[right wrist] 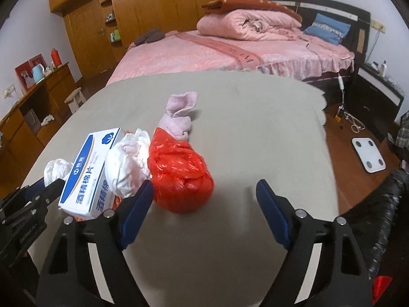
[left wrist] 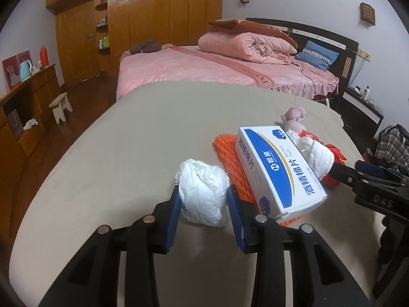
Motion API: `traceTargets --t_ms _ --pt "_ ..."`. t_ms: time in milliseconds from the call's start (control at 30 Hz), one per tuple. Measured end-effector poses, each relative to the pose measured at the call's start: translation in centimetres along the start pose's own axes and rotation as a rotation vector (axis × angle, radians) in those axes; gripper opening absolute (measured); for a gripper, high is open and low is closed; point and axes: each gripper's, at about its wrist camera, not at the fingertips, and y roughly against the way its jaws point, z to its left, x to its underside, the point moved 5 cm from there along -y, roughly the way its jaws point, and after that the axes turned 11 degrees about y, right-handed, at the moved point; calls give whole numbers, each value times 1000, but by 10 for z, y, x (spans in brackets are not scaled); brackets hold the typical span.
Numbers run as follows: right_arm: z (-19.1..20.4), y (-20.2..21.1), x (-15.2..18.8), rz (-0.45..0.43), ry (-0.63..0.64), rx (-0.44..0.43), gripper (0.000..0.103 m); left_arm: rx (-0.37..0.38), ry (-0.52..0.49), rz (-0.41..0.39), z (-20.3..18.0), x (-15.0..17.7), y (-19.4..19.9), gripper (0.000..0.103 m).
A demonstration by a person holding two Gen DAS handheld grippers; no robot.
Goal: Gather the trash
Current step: 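Grasp the white tissue with the left gripper while the right gripper grasps the red plastic bag, then lift the white tissue and red bag and carry both over the bin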
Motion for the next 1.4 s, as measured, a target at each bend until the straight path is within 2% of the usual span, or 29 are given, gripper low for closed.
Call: traceTargets --t_ms 67,167,233,333,700,800,867,933,1033,1200,1233,1400 --pt "5 -7 0 19 6 -20 76 0 -2 5 0 0 -1 36" --pt "12 -14 0 42 18 -46 61 2 -2 13 1 1 -3 36" --pt "16 -14 0 39 17 -71 42 1 0 18 2 1 -4 36" --pt "19 -11 0 31 21 -81 35 -3 -7 19 1 2 -5 36" --pt "16 18 19 8 -29 -108 35 19 4 -15 1 1 8 36" --pt "19 22 29 22 -11 -108 40 18 -4 -9 0 5 11 37" --pt "19 23 33 31 -12 -113 45 20 -7 -4 -1 8 12 37" --pt "18 27 32 13 -21 -97 62 23 -14 -9 -3 7 14 37" --pt "14 35 29 -18 -30 -74 75 24 -19 -3 -4 10 14 37" --pt "9 34 29 -24 -43 -62 74 23 -6 -2 -2 10 14 37" --pt "8 33 28 -25 -46 -63 69 23 -5 -3 -2 10 14 37" --pt "8 23 34 13 -43 -70 58 19 -6 -1 -2 10 13 37"
